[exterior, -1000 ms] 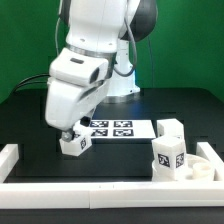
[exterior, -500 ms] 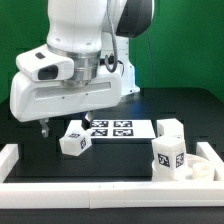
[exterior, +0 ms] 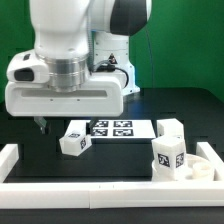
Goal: Assemble stool
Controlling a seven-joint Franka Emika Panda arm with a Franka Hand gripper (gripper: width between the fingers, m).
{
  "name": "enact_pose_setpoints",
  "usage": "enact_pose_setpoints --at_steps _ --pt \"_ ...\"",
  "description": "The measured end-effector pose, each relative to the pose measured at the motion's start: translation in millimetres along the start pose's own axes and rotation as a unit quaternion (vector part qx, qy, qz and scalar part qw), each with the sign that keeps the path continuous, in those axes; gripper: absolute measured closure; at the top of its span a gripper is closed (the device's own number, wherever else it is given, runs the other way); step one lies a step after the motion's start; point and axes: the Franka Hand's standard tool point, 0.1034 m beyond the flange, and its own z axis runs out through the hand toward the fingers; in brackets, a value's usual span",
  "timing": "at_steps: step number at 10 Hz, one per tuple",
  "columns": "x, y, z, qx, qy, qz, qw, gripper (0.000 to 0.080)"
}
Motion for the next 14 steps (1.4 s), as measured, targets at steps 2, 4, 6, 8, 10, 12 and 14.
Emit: enact_pose_setpoints --at_steps 2,4,6,8,10,12,14 --pt "1.5 -1.9 1.0 0.008 -0.004 0.055 0.998 0.015" --pt "-0.9 -2.2 2.3 0.01 -0.015 0.045 0.999 0.015" --pt "-12.3 0.4 1.9 0.067 -0.126 0.1 0.985 0.015" --pt "-7.5 2.6 2.2 0.082 -0.203 0.101 0.97 0.015" --pt "-14.4 2.6 6.1 0.086 -0.258 0.099 0.957 0.015" --pt "-25.2 1.3 18.9 0.109 -0.344 0.128 0.924 0.015" --pt "-21.7 6.2 35.8 0.118 -0.359 0.142 0.915 0.015"
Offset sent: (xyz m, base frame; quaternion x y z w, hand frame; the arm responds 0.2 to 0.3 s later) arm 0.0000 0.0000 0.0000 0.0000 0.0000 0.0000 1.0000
